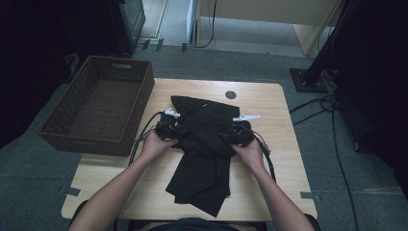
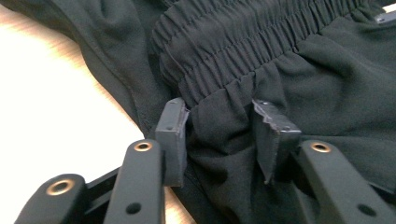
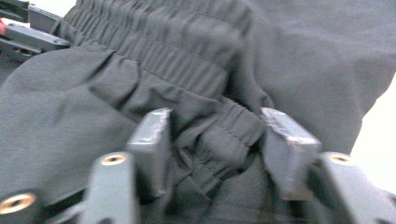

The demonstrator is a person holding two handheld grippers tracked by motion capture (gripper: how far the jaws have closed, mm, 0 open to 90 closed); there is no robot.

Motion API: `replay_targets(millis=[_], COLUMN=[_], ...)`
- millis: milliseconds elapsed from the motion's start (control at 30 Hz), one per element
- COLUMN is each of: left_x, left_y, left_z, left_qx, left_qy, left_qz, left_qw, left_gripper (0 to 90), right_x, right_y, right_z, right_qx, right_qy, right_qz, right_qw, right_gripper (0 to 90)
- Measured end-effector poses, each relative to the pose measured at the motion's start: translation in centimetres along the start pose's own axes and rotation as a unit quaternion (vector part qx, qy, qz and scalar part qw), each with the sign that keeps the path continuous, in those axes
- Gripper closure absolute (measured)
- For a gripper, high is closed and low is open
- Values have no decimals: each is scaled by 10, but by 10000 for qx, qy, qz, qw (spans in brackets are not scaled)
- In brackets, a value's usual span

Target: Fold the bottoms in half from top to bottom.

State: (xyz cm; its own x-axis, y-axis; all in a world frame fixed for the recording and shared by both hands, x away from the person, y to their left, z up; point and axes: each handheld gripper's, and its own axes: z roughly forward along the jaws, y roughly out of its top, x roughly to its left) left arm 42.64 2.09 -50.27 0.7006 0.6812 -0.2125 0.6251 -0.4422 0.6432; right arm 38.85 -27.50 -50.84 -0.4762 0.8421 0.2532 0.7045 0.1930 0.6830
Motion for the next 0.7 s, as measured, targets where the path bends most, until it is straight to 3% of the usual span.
replay_targets(millis=[33, 67, 133, 167, 267, 333, 433, 500, 533, 567, 700], left_x=[0, 2, 3, 6, 12, 13, 8, 6, 2, 2, -2], left_y=[0, 1, 3, 6, 13, 15, 19, 19, 19, 19, 14], left_z=[0, 2, 3, 7, 7, 4, -11, -14, -17, -17, -14], left_qx=[0, -49, -82, -165, -146, -165, -244, -211, -174, -174, 12], left_qy=[0, -67, -31, 88, 106, 73, 19, -16, -57, -57, -18], left_qz=[0, -31, -50, -61, -278, -311, -151, -150, -108, -108, -104], left_qw=[10000, 10000, 9999, 9998, 9994, 9994, 9996, 9997, 9998, 9998, 9999], left_gripper=[645, 660, 658, 646, 606, 594, 572, 564, 560, 559, 541], right_x=[0, 2, 1, -2, -12, -14, -4, -2, 1, 3, 4], right_y=[0, 1, 5, 8, 17, 20, 26, 27, 26, 24, 9], right_z=[0, 2, 6, 9, 15, 14, -10, -17, -27, -30, -30], right_qx=[0, 5, -72, -136, -228, -180, -352, -358, -304, -292, -123], right_qy=[0, -131, -252, -304, -311, -265, -439, -425, -242, -205, -53], right_qz=[0, -218, -299, -340, -145, -60, -478, -475, -325, -277, -15], right_qw=[10000, 9997, 9992, 9989, 9992, 9995, 9973, 9973, 9987, 9990, 9999], right_gripper=[480, 530, 541, 535, 476, 471, 477, 456, 427, 416, 392])
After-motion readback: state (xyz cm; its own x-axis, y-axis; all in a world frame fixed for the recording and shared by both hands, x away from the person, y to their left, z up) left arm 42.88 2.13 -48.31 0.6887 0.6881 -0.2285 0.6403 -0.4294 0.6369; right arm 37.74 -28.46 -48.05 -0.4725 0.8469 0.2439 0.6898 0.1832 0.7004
